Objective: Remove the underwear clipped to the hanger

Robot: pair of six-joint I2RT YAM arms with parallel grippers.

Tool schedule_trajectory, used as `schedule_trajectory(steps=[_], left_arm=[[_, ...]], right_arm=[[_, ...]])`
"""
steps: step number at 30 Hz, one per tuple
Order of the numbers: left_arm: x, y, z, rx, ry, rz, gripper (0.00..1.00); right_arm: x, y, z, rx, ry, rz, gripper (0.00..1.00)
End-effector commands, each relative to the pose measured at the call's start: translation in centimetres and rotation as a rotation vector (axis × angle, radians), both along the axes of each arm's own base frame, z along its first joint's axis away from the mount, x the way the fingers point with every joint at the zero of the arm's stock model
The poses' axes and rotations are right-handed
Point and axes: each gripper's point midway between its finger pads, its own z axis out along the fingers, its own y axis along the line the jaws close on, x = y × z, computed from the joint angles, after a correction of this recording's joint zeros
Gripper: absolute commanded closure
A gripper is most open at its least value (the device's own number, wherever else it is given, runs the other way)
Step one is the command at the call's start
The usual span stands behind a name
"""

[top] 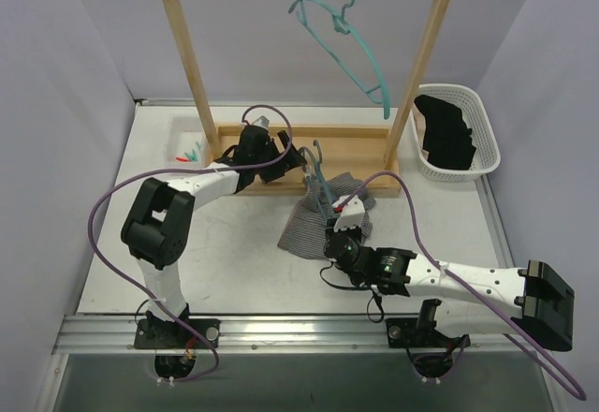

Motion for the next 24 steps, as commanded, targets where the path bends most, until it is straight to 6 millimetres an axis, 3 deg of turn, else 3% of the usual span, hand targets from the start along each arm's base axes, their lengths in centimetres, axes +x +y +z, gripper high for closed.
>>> schedule_trajectory(steps=[1, 14, 18, 21, 24], left_arm=[[1.1, -0.7, 0.6, -0.002, -0.02, -0.012, 0.06], [0.9, -2.9, 2.1, -0.034, -0.035, -0.05, 0.09], [0.9, -3.4, 1.7, -0.028, -0.017, -0.073, 0.11], [0.7, -3.4, 1.2, -0.022, -0.007, -0.078, 0.19], [0.5, -3.4, 1.1, -0.022, -0.007, -0.086, 0.44]], right_arm=[[0.5, 1.2, 2.0, 0.055, -0.033, 0.007, 1.0], [0.5, 1.5, 1.7, 0.051, -0.028, 0.016, 1.0], [0.5, 1.6, 1.7, 0.05, -0.028, 0.02, 1.0], [0.5, 1.5, 1.9, 0.052, -0.033, 0.017, 1.0], [0.5, 1.4, 1.8, 0.053, -0.034, 0.014, 1.0]])
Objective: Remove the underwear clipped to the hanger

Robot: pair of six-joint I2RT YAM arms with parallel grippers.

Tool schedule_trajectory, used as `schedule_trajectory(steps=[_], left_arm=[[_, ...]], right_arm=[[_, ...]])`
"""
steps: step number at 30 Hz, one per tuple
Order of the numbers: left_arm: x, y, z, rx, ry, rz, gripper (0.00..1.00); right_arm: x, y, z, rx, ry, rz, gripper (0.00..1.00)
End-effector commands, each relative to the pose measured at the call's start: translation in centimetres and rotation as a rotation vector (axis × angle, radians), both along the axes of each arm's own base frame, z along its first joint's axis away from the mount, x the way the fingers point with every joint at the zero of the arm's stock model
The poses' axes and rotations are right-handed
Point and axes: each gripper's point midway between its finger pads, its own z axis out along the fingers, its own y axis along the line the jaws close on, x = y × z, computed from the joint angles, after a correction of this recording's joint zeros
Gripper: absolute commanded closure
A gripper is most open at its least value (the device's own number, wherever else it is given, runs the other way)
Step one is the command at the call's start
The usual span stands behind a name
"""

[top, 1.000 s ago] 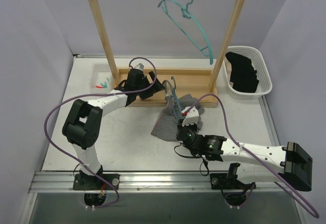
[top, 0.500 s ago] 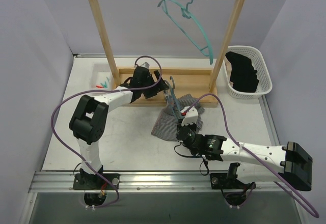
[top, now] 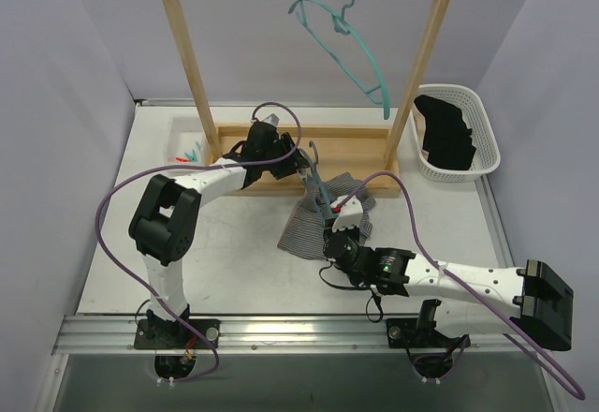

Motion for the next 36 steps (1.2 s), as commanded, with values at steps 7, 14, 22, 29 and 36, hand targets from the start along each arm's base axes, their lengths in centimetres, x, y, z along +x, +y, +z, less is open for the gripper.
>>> schedule_trajectory(steps=[7, 14, 22, 29, 36], left_arm=[[-0.2, -0.9, 0.9, -0.022, -0.026, -0.051, 0.74], [-1.1, -0.6, 0.6, -0.009, -0.02, -0.084, 0.86], [-0.9, -0.4, 1.8, -0.085, -0.062, -0.062, 0.3], [-0.7, -0.6, 2.8, -0.098, -0.078, -0.063, 0.21], [-0.7, -0.3, 4.1, -0.139, -0.118, -0.029, 0.17]], right_arm=[[0.6, 0.7, 1.4, 0.036, -0.03, -0.016, 1.0], [0.9, 0.5, 1.6, 0.033, -0.037, -0.033, 1.0], [0.8, 0.7, 1.2, 0.021, -0.024, -0.022, 1.0], [0.8, 0.9, 1.2, 0.012, -0.023, -0.013, 1.0], [0.7, 1.0, 0.9, 0.007, -0.014, -0.001, 1.0]])
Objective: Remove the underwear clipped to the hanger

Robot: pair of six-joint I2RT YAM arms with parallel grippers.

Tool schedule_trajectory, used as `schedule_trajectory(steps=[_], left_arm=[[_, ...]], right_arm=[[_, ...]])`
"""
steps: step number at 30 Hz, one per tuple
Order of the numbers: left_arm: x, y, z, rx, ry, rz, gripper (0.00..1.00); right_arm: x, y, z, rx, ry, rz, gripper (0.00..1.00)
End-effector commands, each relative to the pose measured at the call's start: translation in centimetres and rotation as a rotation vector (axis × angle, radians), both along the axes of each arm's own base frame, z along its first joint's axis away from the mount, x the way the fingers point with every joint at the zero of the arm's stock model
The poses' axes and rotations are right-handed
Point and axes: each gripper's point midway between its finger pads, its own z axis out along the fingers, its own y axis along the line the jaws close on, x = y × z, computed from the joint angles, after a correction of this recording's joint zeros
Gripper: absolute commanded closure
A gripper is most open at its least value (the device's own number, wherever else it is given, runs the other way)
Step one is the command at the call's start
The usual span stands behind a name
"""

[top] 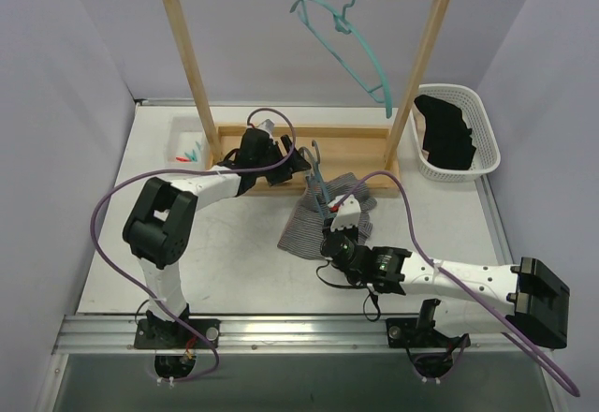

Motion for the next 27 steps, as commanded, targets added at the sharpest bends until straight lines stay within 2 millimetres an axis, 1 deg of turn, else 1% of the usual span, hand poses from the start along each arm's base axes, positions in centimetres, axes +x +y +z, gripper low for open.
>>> schedule_trajectory(steps=[1, 5, 7, 8, 9, 11, 12, 15, 16, 17, 19, 22, 26, 27], left_arm=[[0.7, -0.9, 4.7, -0.083, -0.11, 0.001, 0.16], [0.9, -1.2, 5.1, -0.097, -0.115, 0.002, 0.14], [0.9, -1.5, 4.8, -0.09, -0.108, -0.006, 0.13], [1.0, -1.8, 5.1, -0.09, -0.112, -0.012, 0.13], [0.8, -1.9, 4.5, -0.072, -0.092, -0.017, 0.13], [0.8, -2.1, 4.3, -0.052, -0.08, -0.029, 0.15], [0.7, -2.2, 3.9, -0.046, -0.07, -0.035, 0.17], [0.6, -2.2, 3.6, -0.039, -0.065, -0.043, 0.32], [0.6, -2.2, 3.6, -0.033, -0.068, -0.049, 0.42], [0.6, -2.1, 3.5, -0.029, -0.065, -0.051, 0.46], [0.6, -2.2, 3.6, -0.02, -0.069, -0.06, 0.51], [0.5, -2.3, 3.4, -0.009, -0.059, -0.078, 0.53], [0.3, -2.4, 2.8, 0.003, -0.045, -0.094, 0.64], [0.2, -2.4, 2.7, 0.005, -0.043, -0.096, 0.68]], right_arm=[[0.4, 1.1, 1.6, 0.034, -0.02, 0.011, 1.0], [0.3, 1.3, 1.6, 0.039, -0.019, 0.019, 1.0], [0.4, 1.4, 1.7, 0.039, -0.019, 0.023, 1.0], [0.3, 1.4, 1.6, 0.035, -0.017, 0.024, 1.0], [0.3, 1.5, 1.6, 0.037, -0.017, 0.026, 1.0], [0.4, 1.5, 1.7, 0.04, -0.019, 0.026, 1.0], [0.4, 1.5, 1.6, 0.036, -0.019, 0.027, 1.0], [0.4, 1.6, 1.7, 0.035, -0.019, 0.028, 1.0], [0.4, 1.6, 1.6, 0.036, -0.019, 0.027, 1.0], [0.4, 1.6, 1.7, 0.037, -0.019, 0.027, 1.0], [0.4, 1.6, 1.5, 0.032, -0.017, 0.027, 1.0], [0.5, 1.7, 1.7, 0.034, -0.019, 0.028, 1.0], [0.5, 1.7, 1.7, 0.034, -0.022, 0.026, 1.0], [0.5, 1.7, 1.7, 0.034, -0.021, 0.027, 1.0]])
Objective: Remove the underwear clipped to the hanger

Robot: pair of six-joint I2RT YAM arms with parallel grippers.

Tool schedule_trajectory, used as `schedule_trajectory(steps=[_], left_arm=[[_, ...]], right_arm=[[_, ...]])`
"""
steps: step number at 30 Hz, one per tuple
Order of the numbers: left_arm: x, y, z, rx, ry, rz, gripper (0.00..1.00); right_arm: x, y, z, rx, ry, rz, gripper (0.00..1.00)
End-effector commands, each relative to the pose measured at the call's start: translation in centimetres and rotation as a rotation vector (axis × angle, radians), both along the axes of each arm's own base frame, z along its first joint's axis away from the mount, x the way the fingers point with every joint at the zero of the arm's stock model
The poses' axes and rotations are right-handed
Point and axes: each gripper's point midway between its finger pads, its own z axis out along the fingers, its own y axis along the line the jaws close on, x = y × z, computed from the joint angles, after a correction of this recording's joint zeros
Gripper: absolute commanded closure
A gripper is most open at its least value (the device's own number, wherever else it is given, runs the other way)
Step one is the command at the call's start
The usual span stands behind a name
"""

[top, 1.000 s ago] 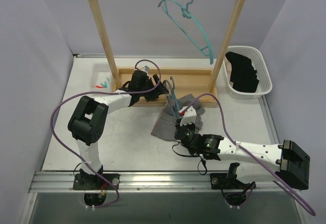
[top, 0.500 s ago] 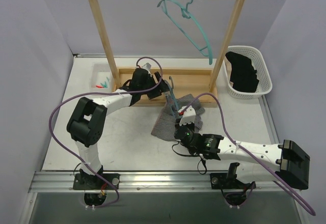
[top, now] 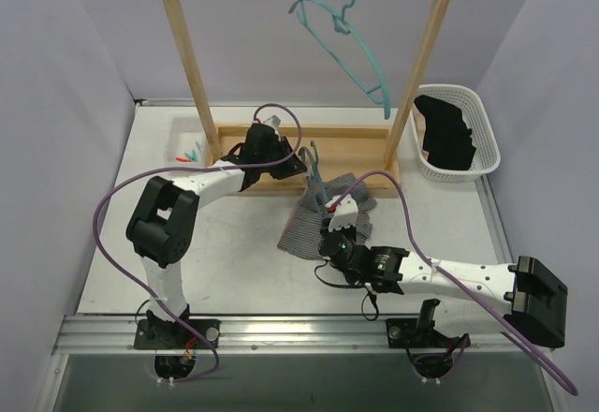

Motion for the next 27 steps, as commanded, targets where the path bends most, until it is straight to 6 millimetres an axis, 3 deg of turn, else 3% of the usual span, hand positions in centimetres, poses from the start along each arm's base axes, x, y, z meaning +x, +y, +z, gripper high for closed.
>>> schedule_trajectory(steps=[1, 10, 15, 17, 19, 21, 22, 24, 25, 27], left_arm=[[-0.1, -1.0, 1.2, -0.017, -0.026, -0.058, 0.71], [-1.0, -1.1, 1.0, -0.037, -0.01, -0.076, 0.97], [-2.5, -1.0, 1.0, -0.105, -0.006, -0.083, 0.97], [-2.6, -0.9, 2.2, -0.172, -0.031, -0.07, 0.97], [-3.4, -0.3, 1.2, -0.198, -0.006, -0.051, 0.98], [-3.7, 0.0, 1.9, -0.243, -0.033, -0.05, 0.97], [-4.5, 0.5, 0.9, -0.257, 0.0, -0.03, 0.98], [-4.4, 0.6, 2.4, -0.331, -0.039, -0.022, 0.98], [-5.0, 0.9, 1.7, -0.341, -0.028, -0.014, 0.98], [-4.9, 0.8, 3.0, -0.392, -0.075, -0.018, 0.98]], right_arm=[[0.5, 1.2, 1.8, 0.049, -0.024, 0.004, 1.0], [0.7, 0.9, 1.9, 0.047, -0.03, -0.008, 1.0], [1.0, 0.5, 2.1, 0.049, -0.036, -0.024, 1.0], [1.1, 0.3, 2.4, 0.063, -0.04, -0.032, 1.0], [1.2, 0.1, 2.7, 0.074, -0.043, -0.039, 1.0], [1.1, 0.0, 3.1, 0.092, -0.046, -0.036, 1.0], [1.0, 0.0, 3.3, 0.099, -0.046, -0.032, 1.0], [0.9, -0.1, 3.5, 0.109, -0.047, -0.027, 1.0], [0.8, 0.0, 3.6, 0.114, -0.045, -0.02, 1.0], [0.7, 0.0, 3.9, 0.122, -0.049, -0.01, 1.0]])
